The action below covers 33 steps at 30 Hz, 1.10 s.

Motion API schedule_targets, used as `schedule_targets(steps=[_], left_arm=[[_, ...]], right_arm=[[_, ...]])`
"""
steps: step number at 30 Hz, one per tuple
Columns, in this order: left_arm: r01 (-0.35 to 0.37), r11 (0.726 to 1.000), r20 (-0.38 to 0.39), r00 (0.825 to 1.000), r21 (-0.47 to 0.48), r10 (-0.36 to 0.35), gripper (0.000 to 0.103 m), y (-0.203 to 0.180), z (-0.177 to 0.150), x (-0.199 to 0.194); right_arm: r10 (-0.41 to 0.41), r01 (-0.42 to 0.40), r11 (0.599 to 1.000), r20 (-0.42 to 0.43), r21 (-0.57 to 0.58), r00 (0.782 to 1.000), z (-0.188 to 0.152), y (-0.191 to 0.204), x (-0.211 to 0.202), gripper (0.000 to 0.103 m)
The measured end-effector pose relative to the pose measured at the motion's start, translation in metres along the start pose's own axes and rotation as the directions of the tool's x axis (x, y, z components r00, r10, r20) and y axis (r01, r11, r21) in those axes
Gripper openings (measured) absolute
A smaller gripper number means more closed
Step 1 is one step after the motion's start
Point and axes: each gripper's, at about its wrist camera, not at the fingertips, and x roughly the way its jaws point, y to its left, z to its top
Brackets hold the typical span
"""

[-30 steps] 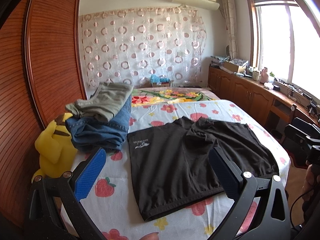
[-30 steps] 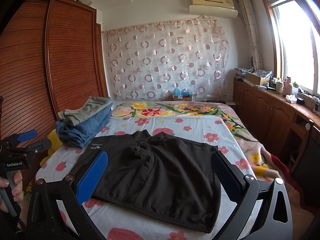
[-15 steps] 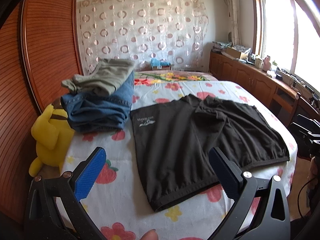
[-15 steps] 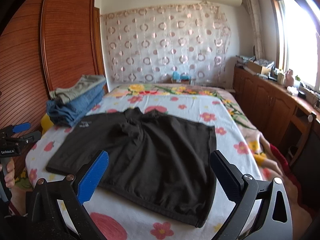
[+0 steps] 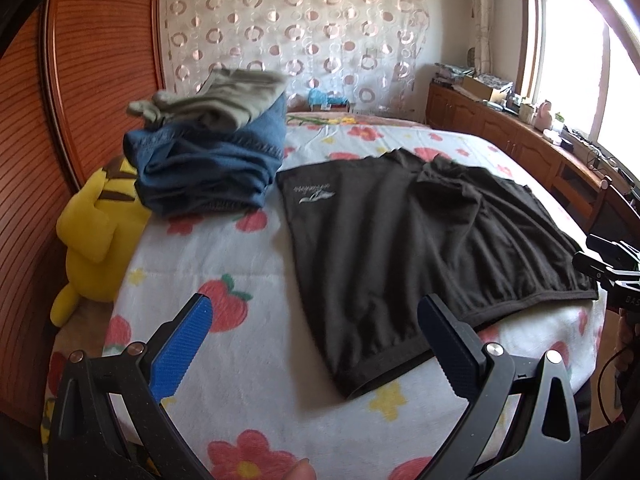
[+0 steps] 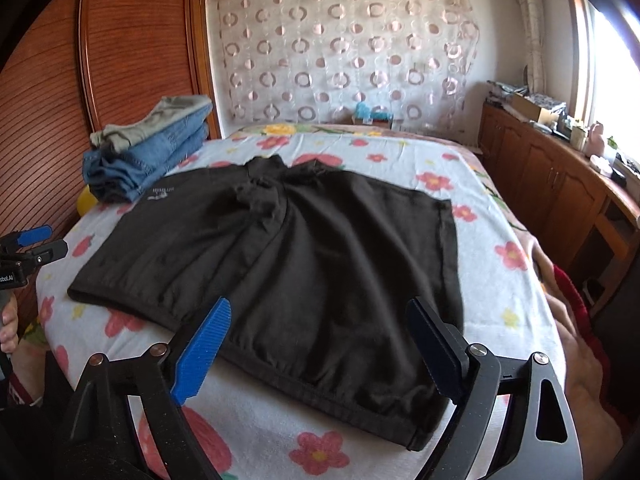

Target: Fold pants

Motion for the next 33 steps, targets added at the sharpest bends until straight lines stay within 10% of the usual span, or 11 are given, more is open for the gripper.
schedule_targets(steps=[6,17,26,33], left_arm=[[0.019,1.0,-0.035,0.999,-0.009,-0.019,0.1,0.009,-0.013,0.007],[0.127,0.992,-0.105,0.986,-0.01,-0.128,0.053,0.005,-0.033,0.012],[0.152,0.988,-0.116,0.982,0.007,-0.15,0.047,0.0,-0.038,0.012],[0.168,0.985,-0.111,0.98,0.04,-0.162,0.01,-0.009,-0.03,0.005]], right_arm=[[0.007,-0.007,1.0,-0.038,-0.003,0.999,-0.001,-0.004,0.001,0.086],[-0.006,0.004,1.0,-0.071,-0.03,0.997,-0.015,-0.018,-0.013,0.072],[-0.005,0.002,0.999,-0.067,-0.044,0.998,-0.024,-0.021,-0.031,0.072],[0.0,-0.004,0.998,-0.073,-0.061,0.997,-0.026,-0.021,-0.035,0.072]])
